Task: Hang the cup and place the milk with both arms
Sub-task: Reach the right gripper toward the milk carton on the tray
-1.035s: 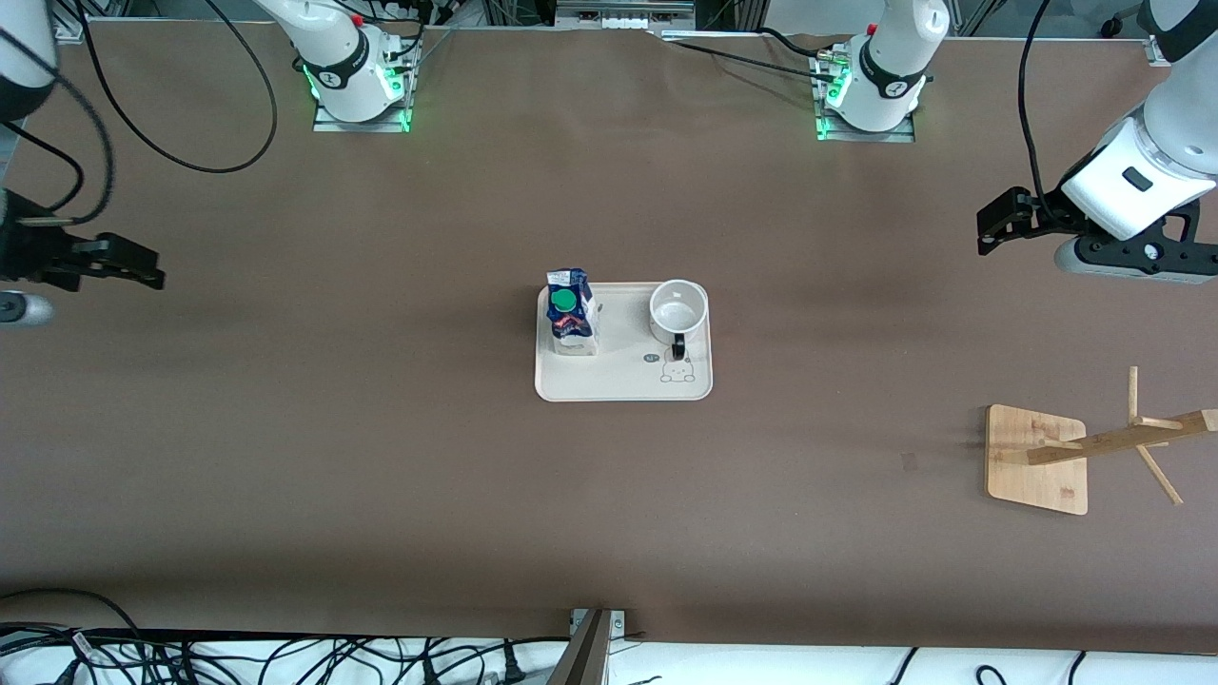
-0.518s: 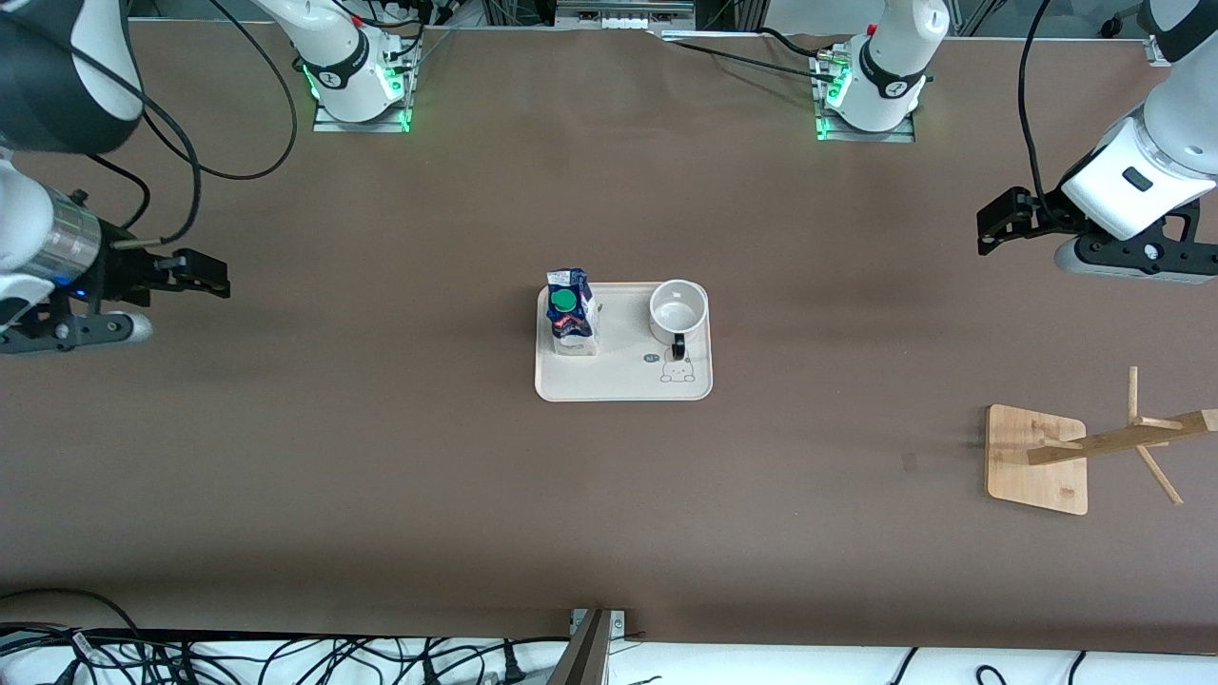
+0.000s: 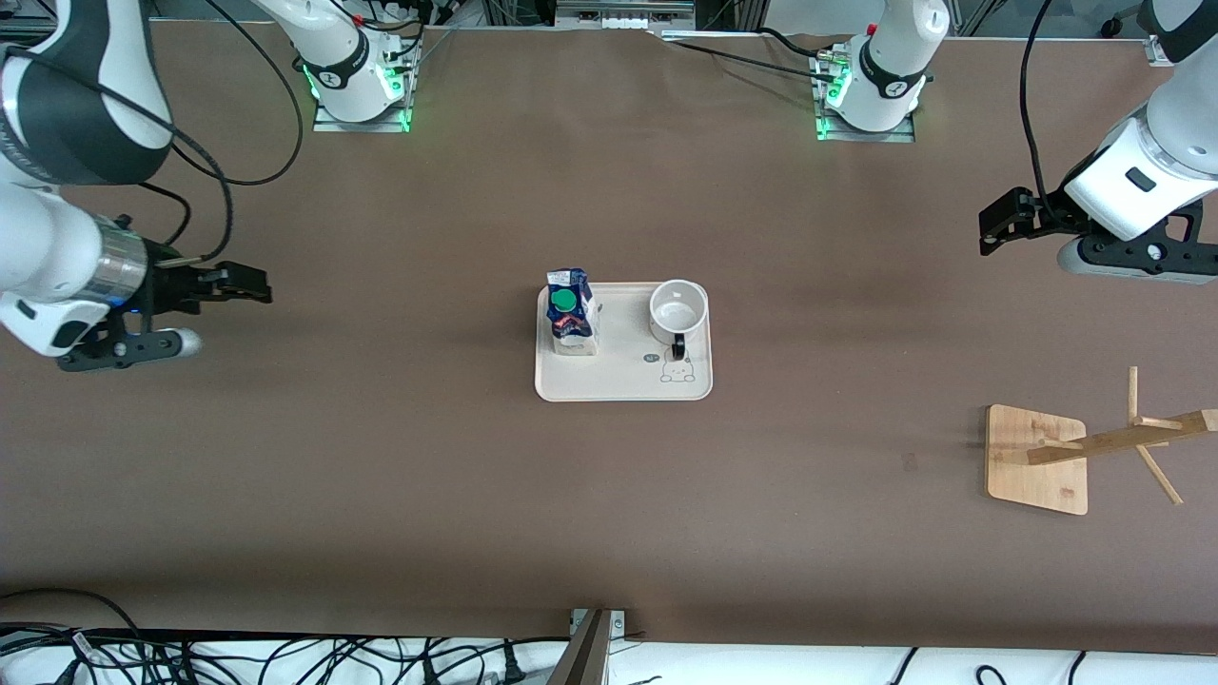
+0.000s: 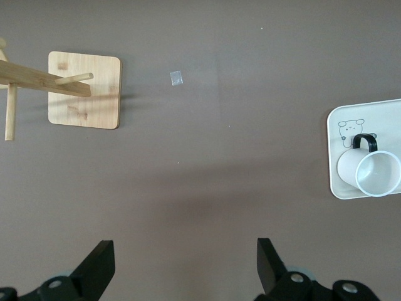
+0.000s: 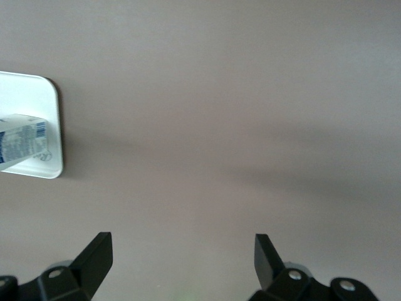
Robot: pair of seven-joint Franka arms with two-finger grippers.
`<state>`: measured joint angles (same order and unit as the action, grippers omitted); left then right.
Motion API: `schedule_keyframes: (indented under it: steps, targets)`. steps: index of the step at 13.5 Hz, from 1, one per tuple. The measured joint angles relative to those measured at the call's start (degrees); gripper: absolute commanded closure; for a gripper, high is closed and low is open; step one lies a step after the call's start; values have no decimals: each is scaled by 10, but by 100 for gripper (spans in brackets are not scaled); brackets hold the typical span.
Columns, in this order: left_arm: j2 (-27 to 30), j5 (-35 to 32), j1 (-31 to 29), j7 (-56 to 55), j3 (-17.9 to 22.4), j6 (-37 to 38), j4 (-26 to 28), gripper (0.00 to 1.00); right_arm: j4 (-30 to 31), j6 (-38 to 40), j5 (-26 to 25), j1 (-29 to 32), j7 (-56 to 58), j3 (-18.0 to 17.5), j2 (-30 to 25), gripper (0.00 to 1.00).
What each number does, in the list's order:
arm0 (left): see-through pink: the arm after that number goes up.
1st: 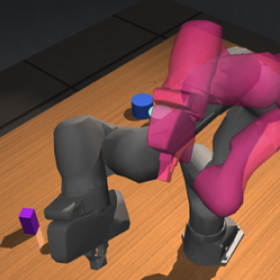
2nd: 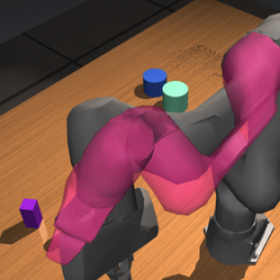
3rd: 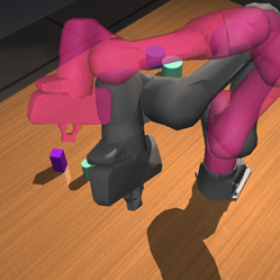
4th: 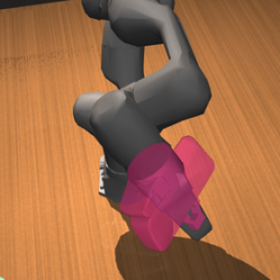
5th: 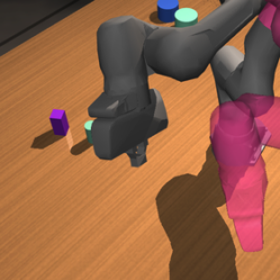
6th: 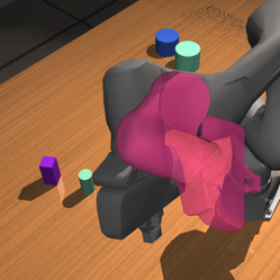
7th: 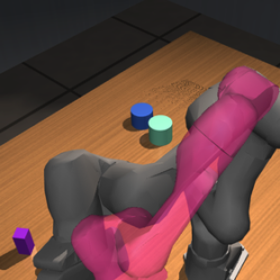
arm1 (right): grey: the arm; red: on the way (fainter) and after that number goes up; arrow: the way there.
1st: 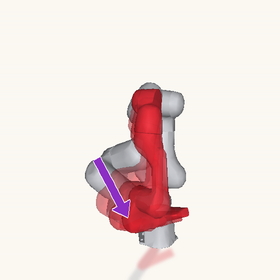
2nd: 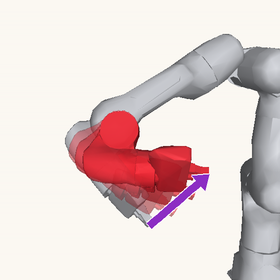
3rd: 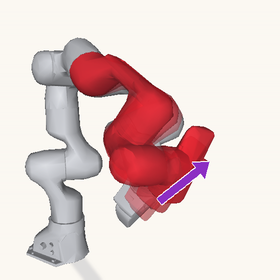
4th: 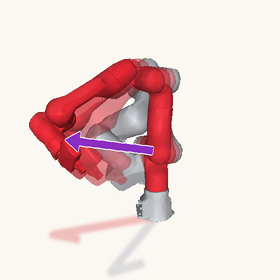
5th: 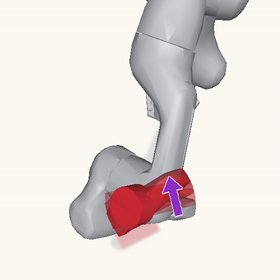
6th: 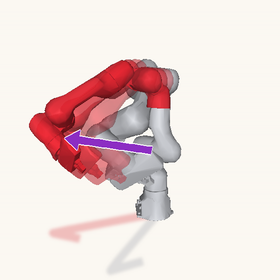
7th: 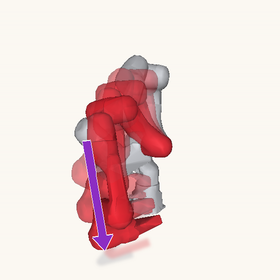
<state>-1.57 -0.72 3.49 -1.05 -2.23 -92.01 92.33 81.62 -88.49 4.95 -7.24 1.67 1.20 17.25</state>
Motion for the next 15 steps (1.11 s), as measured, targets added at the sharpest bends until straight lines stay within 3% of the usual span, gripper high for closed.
schedule_keyframes:
  steps: [6,10,15]
  targets:
    - [0,0,0,0,0,0,0,0,0,-16,4,-78,-114,-2,10,0]
    - [0,0,0,0,0,0,0,0,0,-45,94,-110,-144,-2,32,0]
    - [0,0,0,0,0,0,0,0,0,-80,116,-121,-176,-2,59,0]
